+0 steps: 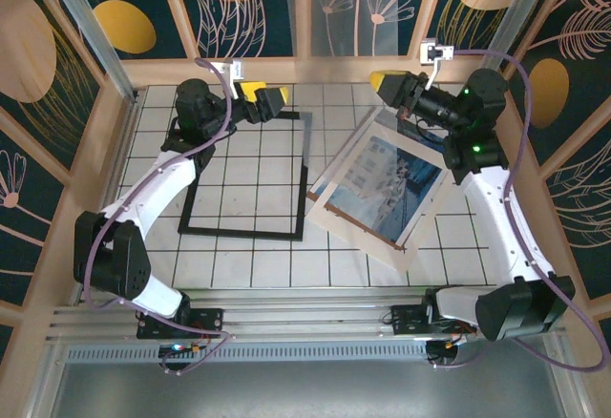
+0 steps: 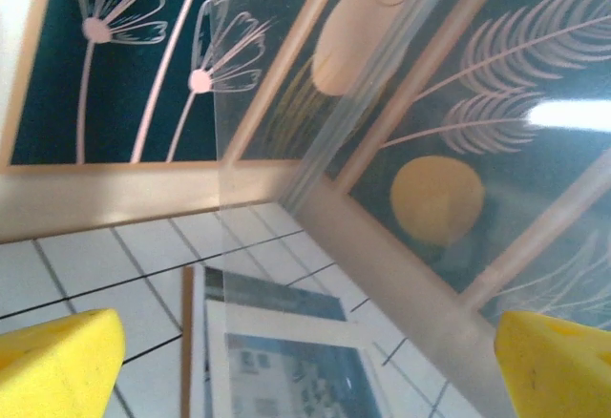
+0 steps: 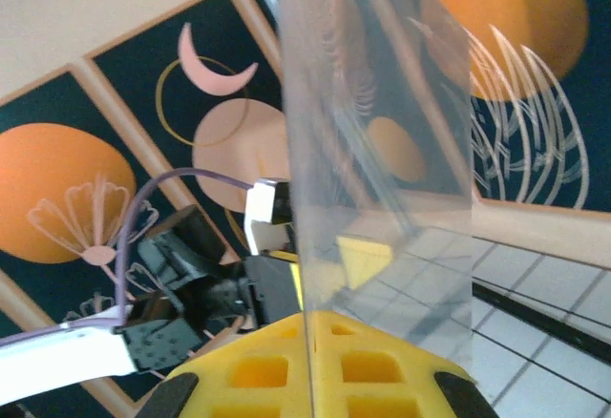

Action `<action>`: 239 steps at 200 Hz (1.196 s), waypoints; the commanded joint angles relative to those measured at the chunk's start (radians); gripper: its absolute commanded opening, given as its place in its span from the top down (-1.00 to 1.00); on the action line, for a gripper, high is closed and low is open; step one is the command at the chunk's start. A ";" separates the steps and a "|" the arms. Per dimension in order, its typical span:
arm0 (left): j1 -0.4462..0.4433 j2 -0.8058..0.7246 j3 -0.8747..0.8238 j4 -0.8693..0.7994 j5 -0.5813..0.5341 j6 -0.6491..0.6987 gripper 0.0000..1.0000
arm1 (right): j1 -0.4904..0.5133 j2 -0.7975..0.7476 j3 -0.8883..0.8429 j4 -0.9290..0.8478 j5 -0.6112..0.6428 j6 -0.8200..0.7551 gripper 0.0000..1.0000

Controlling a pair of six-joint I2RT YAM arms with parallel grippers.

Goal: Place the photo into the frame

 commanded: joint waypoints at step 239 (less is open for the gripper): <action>0.027 0.125 0.166 0.212 0.337 -0.217 -0.65 | -0.053 0.135 0.161 -0.127 0.079 -0.086 1.00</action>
